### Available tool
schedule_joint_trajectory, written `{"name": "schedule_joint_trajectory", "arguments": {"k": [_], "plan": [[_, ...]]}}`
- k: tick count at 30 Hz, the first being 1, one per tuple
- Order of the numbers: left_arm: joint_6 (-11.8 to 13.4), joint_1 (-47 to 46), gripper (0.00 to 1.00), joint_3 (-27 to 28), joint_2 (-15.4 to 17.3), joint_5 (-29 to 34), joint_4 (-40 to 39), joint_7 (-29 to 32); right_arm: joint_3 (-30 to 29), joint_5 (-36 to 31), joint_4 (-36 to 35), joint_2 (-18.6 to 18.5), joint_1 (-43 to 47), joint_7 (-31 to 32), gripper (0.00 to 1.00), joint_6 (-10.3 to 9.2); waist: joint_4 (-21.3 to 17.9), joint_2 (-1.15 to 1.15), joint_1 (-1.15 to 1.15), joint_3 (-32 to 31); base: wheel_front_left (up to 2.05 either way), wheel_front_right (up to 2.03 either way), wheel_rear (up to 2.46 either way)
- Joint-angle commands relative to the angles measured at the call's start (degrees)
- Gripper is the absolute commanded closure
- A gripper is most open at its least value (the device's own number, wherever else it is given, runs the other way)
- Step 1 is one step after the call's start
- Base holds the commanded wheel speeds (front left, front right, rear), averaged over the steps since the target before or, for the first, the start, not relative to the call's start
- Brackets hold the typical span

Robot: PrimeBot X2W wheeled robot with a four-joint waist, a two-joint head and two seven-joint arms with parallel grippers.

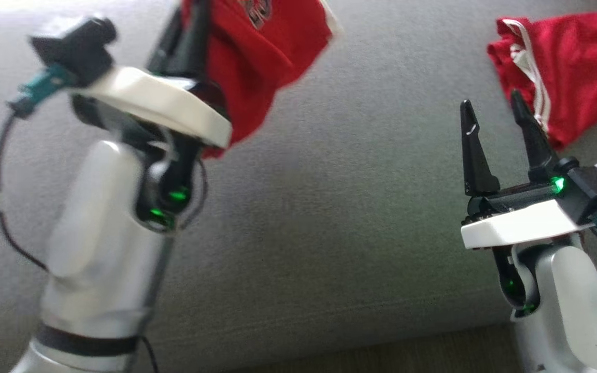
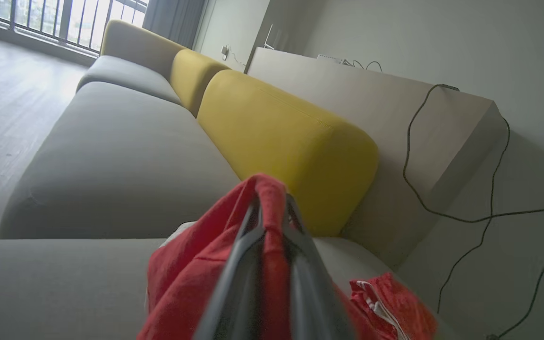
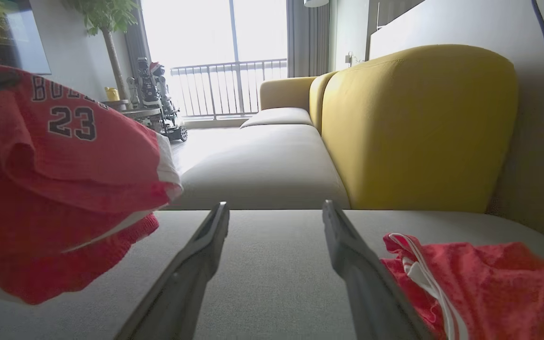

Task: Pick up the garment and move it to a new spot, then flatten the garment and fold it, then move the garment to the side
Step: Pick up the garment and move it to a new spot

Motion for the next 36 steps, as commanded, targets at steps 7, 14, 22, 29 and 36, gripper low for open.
{"name": "schedule_joint_trajectory", "arguments": {"k": [7, 14, 22, 29, 36], "plan": [[0.91, -1.21, 1.00, -2.94, -1.97, -0.95, 4.73, -1.66, 2.31, 1.45, -0.47, 0.64, -2.38, -1.77, 0.00, -0.01, -3.87, 0.00, 0.00, 2.15, 0.00, 0.00, 0.00], [1.77, -2.70, 0.00, -8.97, -2.86, 1.15, 17.46, -4.66, 3.11, 2.17, 1.05, 0.64, -2.94, -2.76, 0.00, -0.01, -4.88, 0.00, 0.00, 2.11, 0.00, 0.00, 0.00], [0.80, -4.24, 0.00, -12.98, -3.05, 1.47, 24.53, -9.87, 2.46, 1.85, 2.15, 0.64, -2.14, -3.24, 0.00, -0.01, -2.85, 0.00, 0.00, 0.18, 0.00, 0.00, 0.00], [1.70, -4.03, 0.00, -11.97, -1.55, 2.71, 24.25, -13.73, 1.65, 0.94, 2.62, 0.64, -0.79, -2.70, 0.00, -0.01, 1.08, 0.00, 0.00, -3.46, 0.00, 0.00, 0.00], [3.09, -0.19, 0.00, -10.52, 3.27, 3.94, 19.67, -14.59, -0.06, 0.70, 2.36, 0.64, 0.99, -1.81, 0.00, -0.01, 4.62, 0.00, 0.00, -6.75, 0.00, 0.00, 0.00]]}}
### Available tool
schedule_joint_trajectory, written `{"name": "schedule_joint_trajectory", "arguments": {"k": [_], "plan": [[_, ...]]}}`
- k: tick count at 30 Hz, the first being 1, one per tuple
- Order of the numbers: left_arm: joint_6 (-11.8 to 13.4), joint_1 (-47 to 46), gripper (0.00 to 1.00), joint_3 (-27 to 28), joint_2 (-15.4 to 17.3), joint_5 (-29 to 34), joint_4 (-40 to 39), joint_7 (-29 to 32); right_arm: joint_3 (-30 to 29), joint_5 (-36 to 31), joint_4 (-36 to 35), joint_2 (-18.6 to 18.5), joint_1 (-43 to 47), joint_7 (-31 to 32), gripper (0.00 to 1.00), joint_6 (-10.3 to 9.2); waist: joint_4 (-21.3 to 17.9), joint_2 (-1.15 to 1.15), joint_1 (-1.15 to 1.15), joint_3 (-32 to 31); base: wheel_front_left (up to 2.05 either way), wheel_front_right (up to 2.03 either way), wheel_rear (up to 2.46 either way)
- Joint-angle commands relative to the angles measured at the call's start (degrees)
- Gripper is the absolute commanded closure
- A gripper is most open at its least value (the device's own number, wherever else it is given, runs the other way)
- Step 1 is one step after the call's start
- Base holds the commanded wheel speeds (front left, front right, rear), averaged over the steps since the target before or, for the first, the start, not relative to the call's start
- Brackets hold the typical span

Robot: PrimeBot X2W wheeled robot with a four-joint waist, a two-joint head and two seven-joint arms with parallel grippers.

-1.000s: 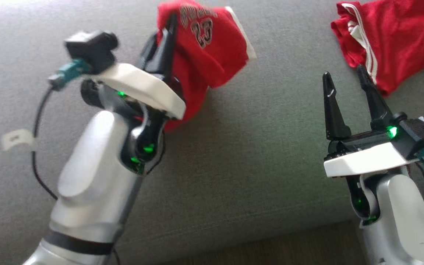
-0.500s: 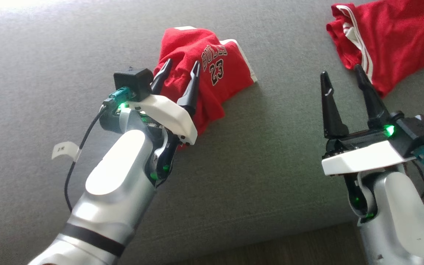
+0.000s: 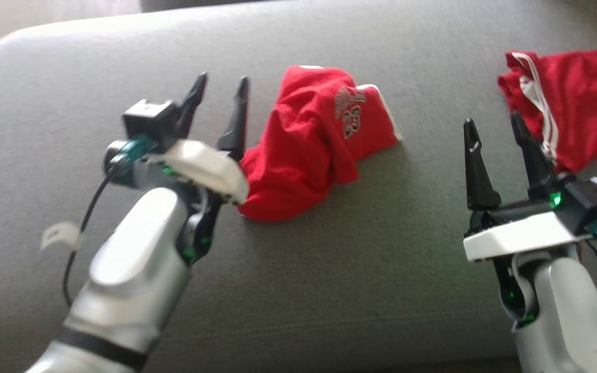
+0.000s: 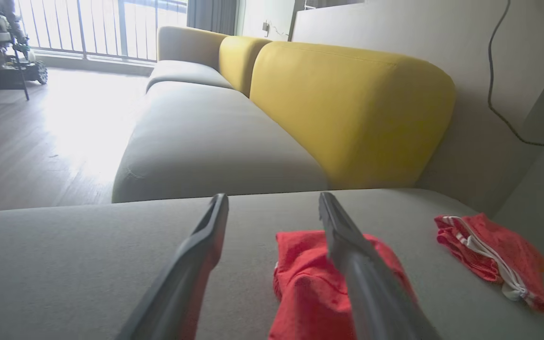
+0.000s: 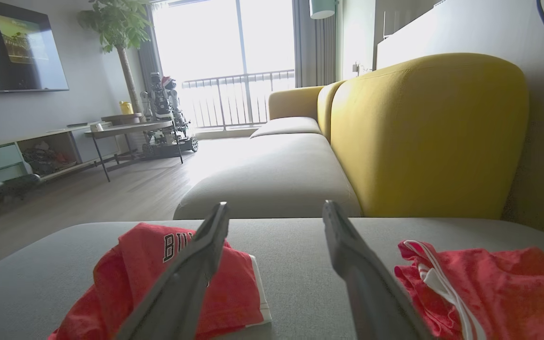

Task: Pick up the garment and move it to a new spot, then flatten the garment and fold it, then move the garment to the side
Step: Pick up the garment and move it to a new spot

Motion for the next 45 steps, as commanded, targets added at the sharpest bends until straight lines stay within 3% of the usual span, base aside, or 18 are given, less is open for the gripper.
{"name": "schedule_joint_trajectory", "arguments": {"k": [1, 12, 16, 19, 27, 33, 45], "plan": [[0.79, -0.14, 0.00, 2.96, 2.74, 0.56, -3.12, -0.60, 0.81, -0.41, -2.03, 0.60, -0.18, 0.32, 0.00, -0.01, 1.97, 0.00, 0.00, -1.77, 0.00, 0.00, 0.00], [6.05, 10.78, 0.00, 7.13, 10.53, 5.09, -12.84, -1.23, 0.15, -1.47, -3.16, 0.60, 3.28, 1.58, 0.00, -0.01, 6.01, 0.00, 0.00, -4.55, 0.00, 0.00, 0.00], [7.79, 16.71, 0.00, 10.18, 11.26, 7.58, -17.61, -1.26, -0.27, -1.86, -3.38, 0.60, 4.66, 1.58, 0.00, -0.01, 6.94, 0.00, 0.00, -5.25, 0.00, 0.00, 0.00], [8.12, 21.45, 0.00, 13.09, 10.07, 8.61, -21.04, -1.27, -0.76, -1.80, -3.57, 0.60, 5.38, 1.50, 0.00, -0.01, 7.38, 0.00, 0.00, -5.59, 0.00, 0.00, 0.00], [4.98, 30.30, 0.00, 19.38, 3.67, 13.59, -25.60, -1.27, -0.07, -2.63, -3.61, 0.60, 7.58, 1.54, 0.00, -0.01, 8.39, 0.00, 0.00, -6.14, 0.00, 0.00, 0.00], [1.25, 33.96, 0.00, 23.83, 0.23, 18.91, -28.78, -1.28, -0.21, -1.76, -3.51, 0.60, 7.64, 1.26, 0.00, -0.01, 8.30, 0.00, 0.00, -6.35, 0.00, 0.00, 0.00], [-2.88, 36.58, 0.00, 26.44, -3.64, 24.03, -28.42, -1.28, 0.59, -0.72, -1.48, 0.60, 8.07, 0.51, 0.00, -0.01, 7.67, 0.00, 0.00, -7.44, 0.00, 0.00, 0.00]]}}
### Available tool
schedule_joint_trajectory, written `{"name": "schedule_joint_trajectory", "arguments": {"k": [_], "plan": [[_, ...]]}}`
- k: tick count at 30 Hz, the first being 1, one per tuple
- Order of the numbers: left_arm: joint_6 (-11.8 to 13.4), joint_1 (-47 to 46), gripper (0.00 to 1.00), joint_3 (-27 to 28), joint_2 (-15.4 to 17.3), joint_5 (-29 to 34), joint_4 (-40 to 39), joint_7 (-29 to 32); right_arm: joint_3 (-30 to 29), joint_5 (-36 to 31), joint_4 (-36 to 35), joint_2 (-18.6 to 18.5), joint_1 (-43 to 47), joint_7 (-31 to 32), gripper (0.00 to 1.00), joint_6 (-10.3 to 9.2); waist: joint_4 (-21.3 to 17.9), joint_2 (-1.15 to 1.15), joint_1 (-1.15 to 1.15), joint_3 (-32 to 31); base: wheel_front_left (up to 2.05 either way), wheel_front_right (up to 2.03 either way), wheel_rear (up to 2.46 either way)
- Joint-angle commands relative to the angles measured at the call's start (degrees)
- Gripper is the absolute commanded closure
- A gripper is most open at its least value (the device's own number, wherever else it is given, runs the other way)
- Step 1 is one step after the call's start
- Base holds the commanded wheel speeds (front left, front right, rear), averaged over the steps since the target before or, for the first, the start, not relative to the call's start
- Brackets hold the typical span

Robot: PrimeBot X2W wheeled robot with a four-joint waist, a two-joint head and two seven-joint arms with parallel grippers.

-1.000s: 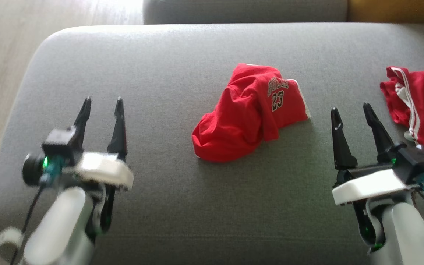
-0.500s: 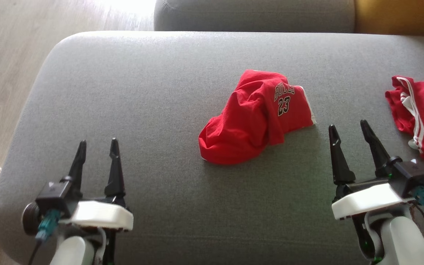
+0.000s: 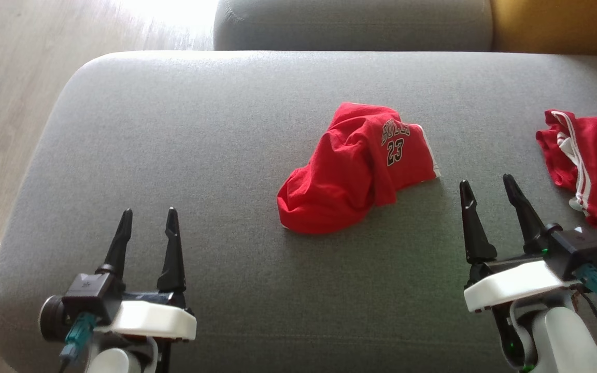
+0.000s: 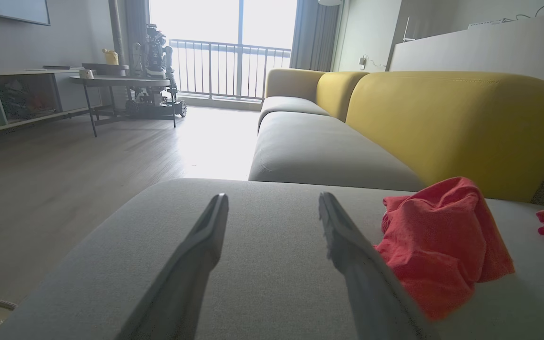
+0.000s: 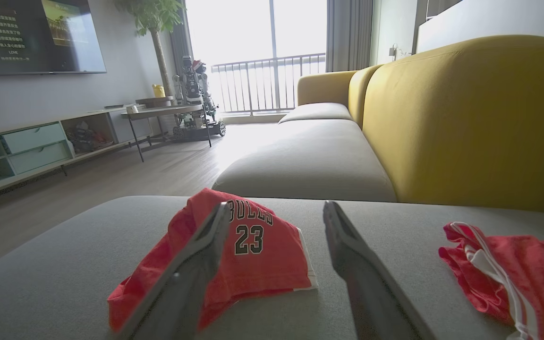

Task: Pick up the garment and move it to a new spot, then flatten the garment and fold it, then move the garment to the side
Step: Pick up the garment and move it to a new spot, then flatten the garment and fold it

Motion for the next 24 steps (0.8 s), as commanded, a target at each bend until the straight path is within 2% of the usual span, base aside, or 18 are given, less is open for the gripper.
{"name": "schedule_joint_trajectory", "arguments": {"k": [1, 13, 19, 24], "plan": [[-0.48, -2.05, 0.00, 2.52, -0.28, 0.82, -1.53, -0.69, 1.51, 0.37, -1.41, 0.14, -1.14, -0.48, 0.00, -0.01, -0.19, 0.00, 0.00, -0.08, 0.00, 0.00, 0.00], [-1.72, -2.59, 0.00, 2.88, -0.87, 1.13, -0.87, -0.69, 1.49, 0.44, -0.98, 0.14, -1.76, -0.70, 0.00, -0.01, -0.46, 0.00, 0.00, 0.80, 0.00, 0.00, 0.00], [-1.37, -2.87, 0.00, 2.08, -0.91, 0.18, -0.36, -0.69, 1.56, -0.12, -0.23, 0.14, -2.07, -0.24, 0.00, -0.01, 0.01, 0.00, 0.00, 1.79, 0.00, 0.00, 0.00], [-1.24, -4.02, 0.00, 0.73, -0.92, -0.56, 0.13, -0.69, 4.01, -1.33, 1.34, 0.14, -4.05, 0.59, 0.00, -0.01, 1.39, 0.00, 0.00, 3.80, 0.00, 0.00, 0.00]]}}
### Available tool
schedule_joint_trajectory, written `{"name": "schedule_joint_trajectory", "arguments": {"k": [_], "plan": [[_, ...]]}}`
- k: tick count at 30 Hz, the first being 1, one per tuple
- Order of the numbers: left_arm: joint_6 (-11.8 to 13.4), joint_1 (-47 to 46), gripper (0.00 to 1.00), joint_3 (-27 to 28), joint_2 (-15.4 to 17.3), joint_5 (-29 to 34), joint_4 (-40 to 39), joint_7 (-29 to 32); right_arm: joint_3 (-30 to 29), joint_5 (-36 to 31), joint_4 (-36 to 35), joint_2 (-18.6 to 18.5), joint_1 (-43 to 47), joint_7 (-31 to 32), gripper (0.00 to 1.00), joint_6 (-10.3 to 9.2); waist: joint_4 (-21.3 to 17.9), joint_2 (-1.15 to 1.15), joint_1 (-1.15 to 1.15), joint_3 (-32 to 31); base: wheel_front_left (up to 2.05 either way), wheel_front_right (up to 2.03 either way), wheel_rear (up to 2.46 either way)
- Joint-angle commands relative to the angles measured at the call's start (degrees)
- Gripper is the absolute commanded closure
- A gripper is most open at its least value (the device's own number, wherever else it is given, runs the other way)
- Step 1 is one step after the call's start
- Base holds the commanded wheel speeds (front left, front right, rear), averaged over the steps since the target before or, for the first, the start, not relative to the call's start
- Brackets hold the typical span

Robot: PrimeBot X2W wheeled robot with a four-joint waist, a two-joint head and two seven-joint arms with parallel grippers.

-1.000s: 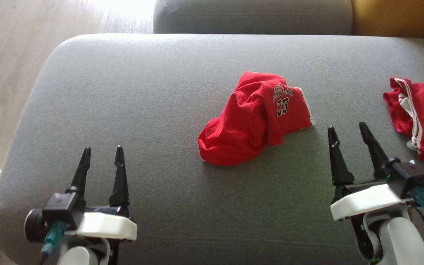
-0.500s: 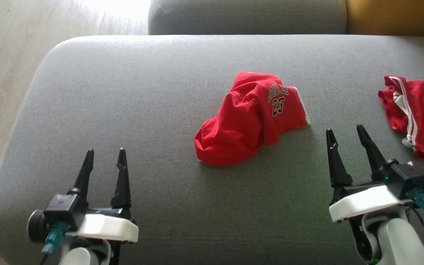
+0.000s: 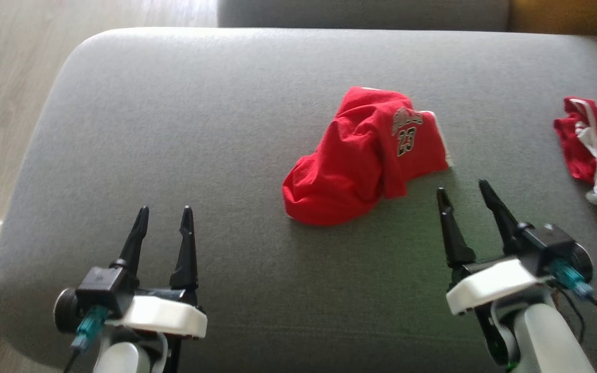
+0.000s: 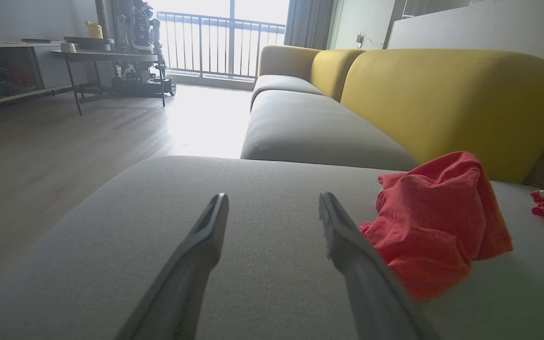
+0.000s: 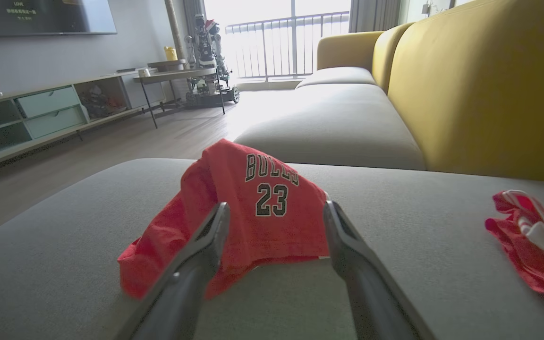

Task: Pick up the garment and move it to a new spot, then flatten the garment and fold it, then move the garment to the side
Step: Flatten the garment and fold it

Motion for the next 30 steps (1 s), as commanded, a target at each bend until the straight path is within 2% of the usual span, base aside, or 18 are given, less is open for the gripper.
{"name": "schedule_joint_trajectory", "arguments": {"k": [1, 7, 16, 17, 18, 19, 30], "plan": [[0.29, -3.18, 0.00, 1.54, -0.09, -0.43, -1.58, -0.70, 1.79, -0.63, -1.46, 0.15, -3.48, 0.06, 0.00, -0.01, 0.98, 0.00, 0.00, 0.81, 0.00, 0.00, 0.00], [1.01, -4.56, 0.00, -0.30, -0.10, -1.61, -1.29, -0.70, 2.62, -3.01, 3.07, 0.15, -7.47, 0.81, 0.00, -0.01, 4.22, 0.00, 0.00, 3.58, 0.00, 0.00, 0.00], [1.20, -6.27, 0.00, -1.52, -0.10, -2.51, -1.84, -0.70, 1.21, -7.34, 15.44, -0.66, -13.71, 1.43, 0.00, -0.01, 9.11, 0.00, 0.00, 6.69, 0.00, 0.00, 0.00], [1.22, -6.34, 0.00, -1.66, -0.10, -2.55, -1.79, -0.70, 0.65, -8.15, 16.36, -1.02, -14.16, 1.09, 0.42, -0.01, 9.38, 0.00, 0.00, 6.74, 0.00, 0.00, 0.00], [1.27, -6.38, 0.00, -1.81, -0.10, -2.61, -1.73, -0.70, -0.07, -8.48, 17.24, -1.06, -14.52, 0.79, 0.95, -0.01, 9.62, 0.00, 0.00, 6.73, 0.00, 0.00, 0.00], [1.35, -6.39, 0.00, -1.91, -0.10, -2.68, -1.68, -0.70, -0.90, -8.68, 17.88, -1.02, -14.87, 0.44, 1.00, -0.01, 9.78, 0.00, 0.00, 6.67, 0.00, 0.00, 0.00], [1.65, -5.76, 0.00, -2.41, -0.10, -3.06, -1.05, -0.70, -9.30, -14.81, 18.00, -1.33, -19.50, -1.81, 1.00, -0.01, 9.84, 0.00, 0.00, 4.56, 0.00, 0.00, 0.00]]}}
